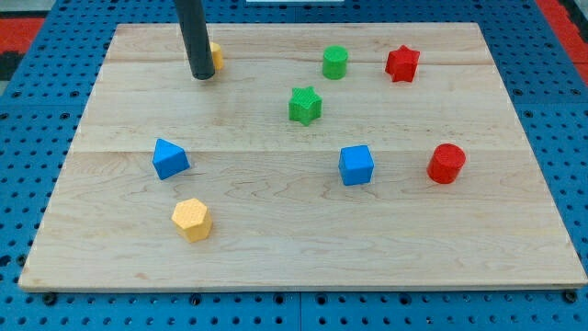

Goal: Push the green circle towards the yellow heart

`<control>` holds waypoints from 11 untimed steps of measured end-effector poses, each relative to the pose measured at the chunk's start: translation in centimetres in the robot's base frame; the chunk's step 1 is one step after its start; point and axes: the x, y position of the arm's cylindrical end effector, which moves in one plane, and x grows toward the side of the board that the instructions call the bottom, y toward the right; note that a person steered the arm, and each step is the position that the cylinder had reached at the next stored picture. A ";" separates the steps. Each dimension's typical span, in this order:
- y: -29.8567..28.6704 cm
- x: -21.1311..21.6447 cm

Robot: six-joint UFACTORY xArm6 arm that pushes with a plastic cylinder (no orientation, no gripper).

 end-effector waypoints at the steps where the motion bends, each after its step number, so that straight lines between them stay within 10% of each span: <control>1: 1.6 -2.8; 3: -2.4 -1.7; 6: 23.1 2.2; 11: 17.9 -2.9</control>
